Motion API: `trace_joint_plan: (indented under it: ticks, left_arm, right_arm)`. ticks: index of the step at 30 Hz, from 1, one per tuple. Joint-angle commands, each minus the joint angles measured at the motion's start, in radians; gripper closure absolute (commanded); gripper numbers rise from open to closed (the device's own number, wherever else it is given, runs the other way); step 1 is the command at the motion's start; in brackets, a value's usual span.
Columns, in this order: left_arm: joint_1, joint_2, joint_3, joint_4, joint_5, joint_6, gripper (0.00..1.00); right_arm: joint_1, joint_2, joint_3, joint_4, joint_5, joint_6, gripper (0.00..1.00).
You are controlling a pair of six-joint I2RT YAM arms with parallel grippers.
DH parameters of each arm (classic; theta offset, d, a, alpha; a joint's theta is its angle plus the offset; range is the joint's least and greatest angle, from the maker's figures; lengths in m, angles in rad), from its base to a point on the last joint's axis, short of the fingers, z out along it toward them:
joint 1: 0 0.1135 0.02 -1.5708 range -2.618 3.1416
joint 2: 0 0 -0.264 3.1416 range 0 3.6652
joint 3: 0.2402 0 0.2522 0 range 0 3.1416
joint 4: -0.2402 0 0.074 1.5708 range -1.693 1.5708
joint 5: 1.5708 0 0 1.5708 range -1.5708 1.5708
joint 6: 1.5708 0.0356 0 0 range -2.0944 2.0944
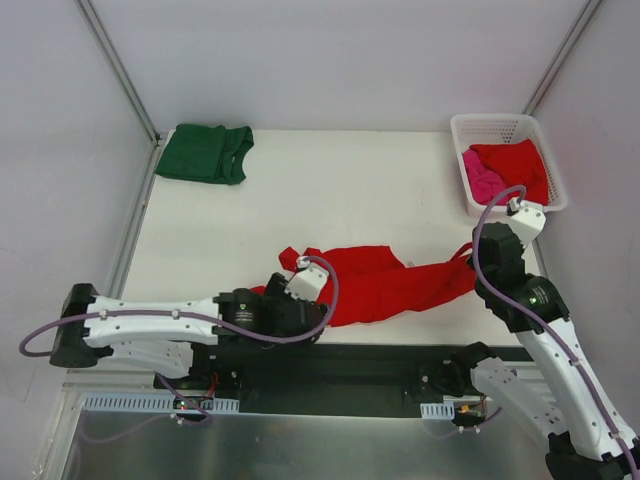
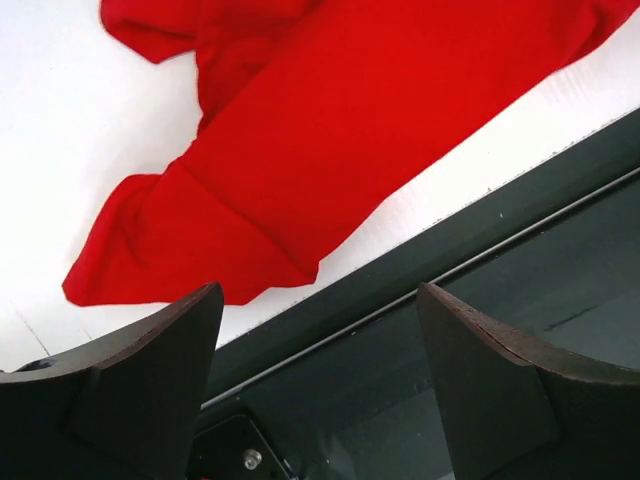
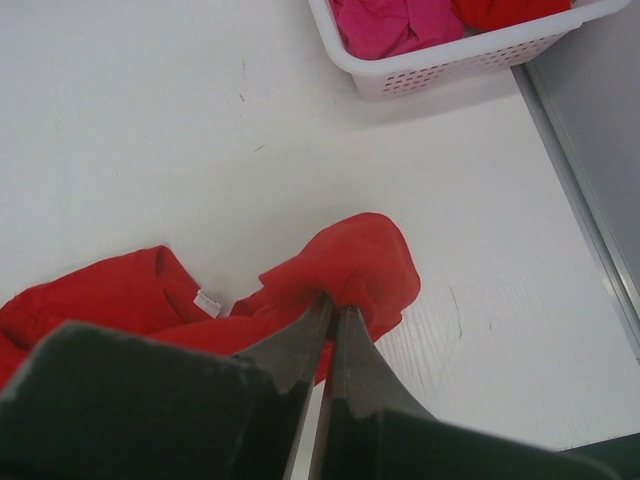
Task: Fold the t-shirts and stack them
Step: Flatten the tshirt out
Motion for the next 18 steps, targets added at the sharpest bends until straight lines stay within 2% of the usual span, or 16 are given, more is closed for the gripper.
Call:
trace_joint_plan:
  ticks: [1, 6, 9, 14, 18]
  left_arm:
    - [-0.034, 0.094, 0.021, 0.117, 0.031, 0.081, 0.22]
    - [-0.072, 0.158, 0.038, 0.149, 0.062, 0.135, 0.24]
    - [-0.141, 0.174, 0.064, 0.146, 0.011, 0.139, 0.24]
    - [-0.268, 0.141, 0.06, 0.14, -0.07, 0.034, 0.25]
    - [-0.295, 0.105, 0.003, 0.138, -0.073, -0.046, 0.25]
  right_arm:
    - [-0.005, -0.011, -0.035, 0.052, -0.028, 0.021, 0.99]
    - [-0.005, 0.007, -0.039, 0.059, -0.048, 0.021, 0.99]
    - [-0.005, 0.01, -0.035, 0.072, -0.061, 0.009, 0.99]
    - [-0.005, 0.039, -0.003, 0.061, -0.088, -0.002, 0.99]
    - [-0.005, 0.033, -0.03, 0.062, -0.085, 0.009, 0.99]
